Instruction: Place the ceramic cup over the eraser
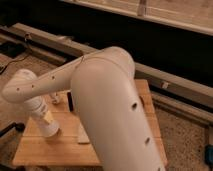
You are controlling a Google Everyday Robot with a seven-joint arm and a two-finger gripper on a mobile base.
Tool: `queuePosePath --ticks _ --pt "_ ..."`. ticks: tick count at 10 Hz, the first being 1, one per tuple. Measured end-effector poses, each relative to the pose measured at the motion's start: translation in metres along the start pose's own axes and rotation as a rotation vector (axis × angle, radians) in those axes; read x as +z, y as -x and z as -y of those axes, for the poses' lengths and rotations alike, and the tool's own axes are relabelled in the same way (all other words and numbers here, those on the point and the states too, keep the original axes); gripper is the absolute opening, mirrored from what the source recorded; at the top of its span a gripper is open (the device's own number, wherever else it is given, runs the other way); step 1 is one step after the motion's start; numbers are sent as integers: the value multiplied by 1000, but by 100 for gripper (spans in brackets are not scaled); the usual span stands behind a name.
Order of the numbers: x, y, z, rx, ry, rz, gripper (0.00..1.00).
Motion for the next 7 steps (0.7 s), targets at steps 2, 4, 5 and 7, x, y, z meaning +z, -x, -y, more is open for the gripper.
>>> queuePosePath --ticks 2,4,5,7 --pt "-40 -11 -4 15 -39 -36 0" --pt "-78 -33 -12 49 -83 -67 0" --pt "-92 -51 -16 72 -99 -84 0" --pt "-105 -83 -19 110 -118 -110 0"
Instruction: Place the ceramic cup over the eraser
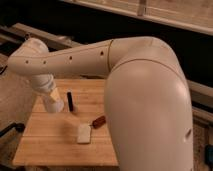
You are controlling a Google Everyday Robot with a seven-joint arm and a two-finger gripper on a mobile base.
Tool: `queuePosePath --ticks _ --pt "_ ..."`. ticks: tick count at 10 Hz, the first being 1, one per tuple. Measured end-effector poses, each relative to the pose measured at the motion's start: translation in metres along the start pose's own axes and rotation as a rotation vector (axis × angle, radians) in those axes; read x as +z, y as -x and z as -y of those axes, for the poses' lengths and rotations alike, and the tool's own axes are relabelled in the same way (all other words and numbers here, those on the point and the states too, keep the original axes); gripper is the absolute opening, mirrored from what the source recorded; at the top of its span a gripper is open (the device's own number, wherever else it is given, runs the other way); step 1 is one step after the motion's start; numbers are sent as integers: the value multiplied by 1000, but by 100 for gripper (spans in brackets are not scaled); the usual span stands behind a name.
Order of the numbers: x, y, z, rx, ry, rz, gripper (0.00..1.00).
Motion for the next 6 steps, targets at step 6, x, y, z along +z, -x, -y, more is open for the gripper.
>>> queuePosePath --ticks 6 --pt "-22 -59 13 76 -1 -86 0"
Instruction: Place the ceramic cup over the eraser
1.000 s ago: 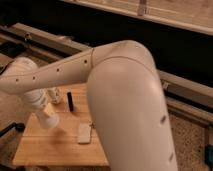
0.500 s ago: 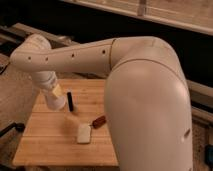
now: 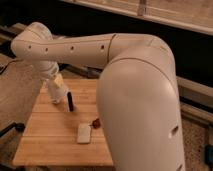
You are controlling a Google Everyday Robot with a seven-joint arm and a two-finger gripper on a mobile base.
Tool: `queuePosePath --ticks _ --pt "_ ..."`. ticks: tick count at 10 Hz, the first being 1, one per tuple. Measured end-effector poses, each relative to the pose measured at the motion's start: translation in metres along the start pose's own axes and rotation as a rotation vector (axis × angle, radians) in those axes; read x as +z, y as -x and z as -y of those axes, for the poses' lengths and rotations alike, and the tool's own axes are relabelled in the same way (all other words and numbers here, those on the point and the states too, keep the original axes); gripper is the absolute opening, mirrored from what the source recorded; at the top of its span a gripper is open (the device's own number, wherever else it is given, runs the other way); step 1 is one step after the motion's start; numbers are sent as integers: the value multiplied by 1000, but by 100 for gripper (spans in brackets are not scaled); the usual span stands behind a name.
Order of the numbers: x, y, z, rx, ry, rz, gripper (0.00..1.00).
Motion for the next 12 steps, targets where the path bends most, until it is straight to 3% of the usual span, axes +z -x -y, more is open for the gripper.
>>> queuePosePath --ticks 5,8,12 --pt "15 -27 -16 57 50 -14 0" --pt "37 -37 -30 88 74 8 0" --pt "68 -30 -35 91 102 52 0"
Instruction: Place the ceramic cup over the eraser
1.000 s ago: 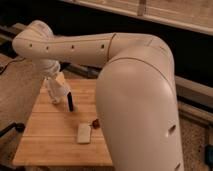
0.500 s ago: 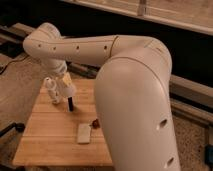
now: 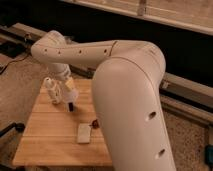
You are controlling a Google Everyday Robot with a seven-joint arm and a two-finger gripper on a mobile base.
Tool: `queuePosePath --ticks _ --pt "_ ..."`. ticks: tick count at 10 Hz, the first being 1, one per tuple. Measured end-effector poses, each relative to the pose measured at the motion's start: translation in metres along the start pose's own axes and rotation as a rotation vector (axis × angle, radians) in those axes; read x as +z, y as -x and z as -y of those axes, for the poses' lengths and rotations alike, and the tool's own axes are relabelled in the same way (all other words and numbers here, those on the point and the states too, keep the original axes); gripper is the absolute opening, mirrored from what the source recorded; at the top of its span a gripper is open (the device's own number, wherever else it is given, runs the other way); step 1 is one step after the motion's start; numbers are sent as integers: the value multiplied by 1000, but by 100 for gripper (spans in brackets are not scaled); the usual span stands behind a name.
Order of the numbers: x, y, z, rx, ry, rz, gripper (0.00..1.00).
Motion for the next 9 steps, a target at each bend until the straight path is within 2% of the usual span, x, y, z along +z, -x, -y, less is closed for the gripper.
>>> queuePosePath --ticks 6,8,9 --pt "42 14 -3 -14 30 52 2" --pt "52 16 -6 -17 20 66 16" --pt "56 17 -7 -22 13 68 28"
